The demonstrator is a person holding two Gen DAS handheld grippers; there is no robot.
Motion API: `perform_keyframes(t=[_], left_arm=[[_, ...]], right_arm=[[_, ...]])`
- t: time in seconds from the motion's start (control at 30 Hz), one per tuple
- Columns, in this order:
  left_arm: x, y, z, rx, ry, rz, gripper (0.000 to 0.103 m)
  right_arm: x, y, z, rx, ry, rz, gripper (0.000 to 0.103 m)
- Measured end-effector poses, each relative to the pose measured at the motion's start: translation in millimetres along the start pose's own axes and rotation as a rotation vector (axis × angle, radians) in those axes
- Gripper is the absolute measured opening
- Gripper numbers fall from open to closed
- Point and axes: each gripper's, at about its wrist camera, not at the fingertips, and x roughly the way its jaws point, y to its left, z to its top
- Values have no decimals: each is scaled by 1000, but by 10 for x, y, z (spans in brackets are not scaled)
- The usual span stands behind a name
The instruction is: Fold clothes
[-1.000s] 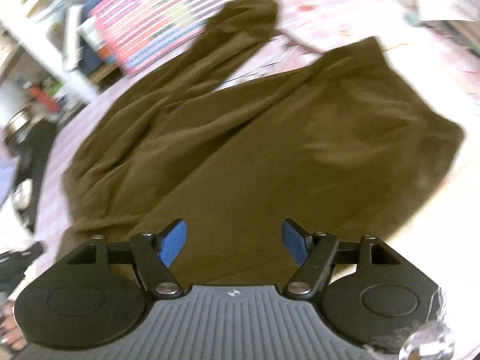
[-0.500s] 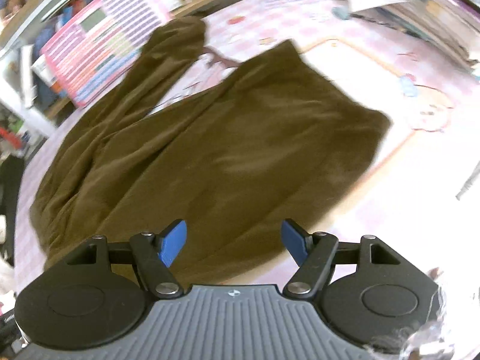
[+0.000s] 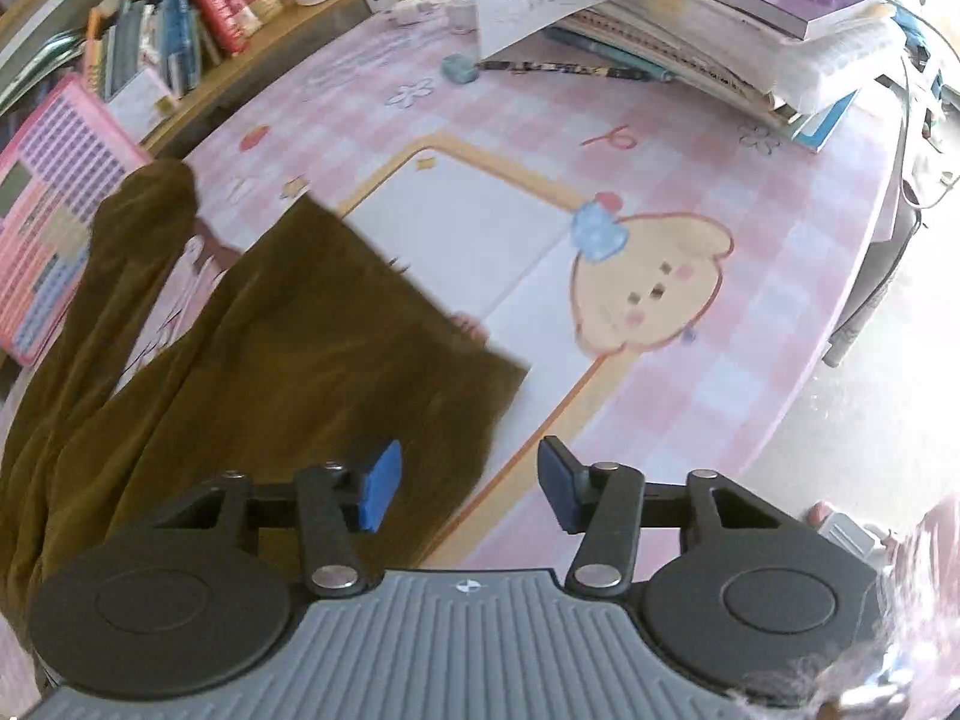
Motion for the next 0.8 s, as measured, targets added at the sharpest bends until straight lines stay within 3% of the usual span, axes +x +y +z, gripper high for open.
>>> perform_keyframes(t=[0.17, 0.23, 0.27, 0.3, 0.4, 0.5, 0.53, 0.6, 0.77, 0.8], left_arm=[[-10, -71, -18, -16, -16, 52, 1], [-13, -96, -34, -27, -26, 70, 1], [-14, -108, -42, -32, -31, 78, 1], [-15, -113, -47, -40, -35, 83, 1], [-24, -116, -50, -64, -40, 91, 1], [-39, -149, -39, -62, -35, 104, 1], [-47, -157, -36, -62, -34, 108, 1], [-57, -166, -33, -65, -33, 112, 1], [-21, -152, -6, -54, -8, 81, 2], [-14, -161, -2, -45, 0, 75, 2]], right_arm=[[214, -69, 186, 7, 45, 5, 39], [261, -23, 236, -14, 57, 39, 30], [267, 12, 263, -30, 59, 62, 14], [224, 77, 290, -59, 51, 99, 6], [57, 274, 379, -151, 16, 223, 5], [-660, 386, 477, -241, -129, 502, 4], [-846, 338, 487, -243, -163, 535, 4], [-926, 98, 458, -175, -157, 494, 4], [-213, -530, 195, -63, 24, 154, 4], [-124, -587, 125, -54, 49, 117, 4]])
